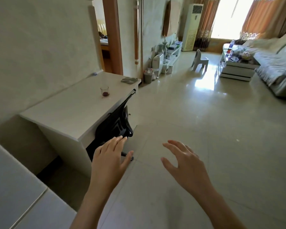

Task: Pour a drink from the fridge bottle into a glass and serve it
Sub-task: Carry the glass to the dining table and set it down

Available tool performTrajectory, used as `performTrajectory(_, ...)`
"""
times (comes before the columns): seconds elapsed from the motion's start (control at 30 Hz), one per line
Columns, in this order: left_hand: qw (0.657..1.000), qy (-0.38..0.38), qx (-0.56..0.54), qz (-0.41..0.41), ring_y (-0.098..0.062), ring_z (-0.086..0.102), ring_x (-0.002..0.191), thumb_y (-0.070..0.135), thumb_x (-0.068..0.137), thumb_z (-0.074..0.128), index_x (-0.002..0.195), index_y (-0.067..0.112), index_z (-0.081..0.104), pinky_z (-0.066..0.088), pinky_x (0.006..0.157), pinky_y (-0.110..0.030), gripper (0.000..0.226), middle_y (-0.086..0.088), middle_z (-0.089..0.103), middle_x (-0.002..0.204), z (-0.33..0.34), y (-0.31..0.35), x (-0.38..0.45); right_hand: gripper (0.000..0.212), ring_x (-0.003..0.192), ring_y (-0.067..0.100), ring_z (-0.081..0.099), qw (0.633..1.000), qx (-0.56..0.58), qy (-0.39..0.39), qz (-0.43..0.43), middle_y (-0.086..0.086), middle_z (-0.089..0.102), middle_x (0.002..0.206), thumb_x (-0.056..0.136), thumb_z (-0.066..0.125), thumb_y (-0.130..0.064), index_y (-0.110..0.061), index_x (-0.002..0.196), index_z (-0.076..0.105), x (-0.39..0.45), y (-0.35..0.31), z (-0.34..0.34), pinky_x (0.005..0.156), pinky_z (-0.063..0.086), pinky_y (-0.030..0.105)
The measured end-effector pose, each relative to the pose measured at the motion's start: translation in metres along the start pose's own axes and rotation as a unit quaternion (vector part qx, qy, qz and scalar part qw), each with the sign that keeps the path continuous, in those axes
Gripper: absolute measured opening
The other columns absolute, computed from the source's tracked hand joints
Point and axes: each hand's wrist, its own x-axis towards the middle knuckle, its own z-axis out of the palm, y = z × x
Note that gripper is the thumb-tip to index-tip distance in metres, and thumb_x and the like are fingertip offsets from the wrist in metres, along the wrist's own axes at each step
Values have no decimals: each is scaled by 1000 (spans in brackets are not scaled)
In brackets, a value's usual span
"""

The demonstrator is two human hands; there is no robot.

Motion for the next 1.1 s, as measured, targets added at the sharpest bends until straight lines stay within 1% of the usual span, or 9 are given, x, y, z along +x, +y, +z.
performTrajectory(0.1, 1000, -6, -18, 8, -17, 52, 125, 56, 89, 32, 133, 20, 53, 45, 98, -42, 60, 1, 58, 134, 26, 8, 45, 42, 121, 9, 50, 1000, -8, -1, 12, -15, 51, 135, 86, 56, -48, -36, 126, 52, 38, 25, -3, 92, 43, 29)
performTrajectory(0.27, 999, -13, -26, 41, -16, 56, 120, 53, 89, 37, 130, 19, 55, 46, 93, -39, 56, 1, 61, 128, 59, 19, 111, 41, 121, 8, 50, 999, -13, 2, 29, -14, 50, 136, 87, 56, -47, -34, 126, 53, 96, 59, -2, 94, 43, 29)
performTrajectory(0.43, 999, -5, -18, 26, -17, 58, 118, 52, 89, 37, 127, 18, 58, 46, 91, -38, 55, 0, 63, 127, 83, 17, 158, 43, 125, 7, 45, 1000, -5, -25, 8, -17, 45, 139, 88, 52, -50, -36, 129, 50, 160, 81, 10, 96, 41, 29)
performTrajectory(0.5, 1000, -1, -9, 13, -17, 58, 118, 52, 89, 37, 127, 18, 59, 46, 91, -38, 55, 1, 63, 126, 95, 16, 177, 43, 125, 7, 45, 999, 4, -35, -4, -17, 45, 140, 88, 52, -50, -37, 128, 50, 190, 92, 16, 95, 41, 29)
performTrajectory(0.6, 1000, 3, 2, -20, -17, 57, 119, 53, 89, 36, 127, 19, 59, 46, 92, -38, 55, 1, 63, 127, 116, 16, 209, 40, 119, 8, 50, 999, 25, -40, -22, -17, 49, 135, 86, 55, -49, -37, 124, 53, 238, 113, 26, 91, 44, 30)
performTrajectory(0.77, 998, 9, 18, -60, -18, 55, 121, 54, 89, 36, 128, 19, 58, 46, 93, -39, 57, 1, 62, 127, 148, 24, 270, 41, 121, 8, 47, 996, 39, -54, -66, -17, 49, 135, 86, 55, -49, -35, 125, 54, 325, 149, 38, 93, 43, 31)
performTrajectory(0.9, 993, 29, 15, -115, -17, 52, 124, 56, 89, 36, 129, 21, 57, 44, 95, -39, 57, 3, 60, 130, 164, 31, 311, 40, 122, 9, 46, 989, 44, -86, -108, -17, 49, 134, 86, 55, -48, -34, 124, 54, 387, 174, 46, 95, 40, 31)
performTrajectory(1.0, 989, 30, 30, -144, -17, 55, 121, 56, 89, 36, 127, 20, 59, 44, 94, -38, 58, 2, 62, 127, 172, 29, 335, 41, 123, 9, 45, 984, 46, -109, -134, -16, 49, 135, 87, 54, -48, -33, 125, 54, 430, 183, 54, 98, 40, 33)
performTrajectory(1.1, 984, 33, 37, -174, -19, 58, 118, 56, 89, 36, 126, 19, 60, 45, 92, -38, 58, 1, 64, 125, 179, 20, 354, 41, 122, 7, 45, 979, 55, -120, -155, -18, 48, 134, 87, 54, -48, -35, 125, 53, 467, 182, 65, 94, 40, 31)
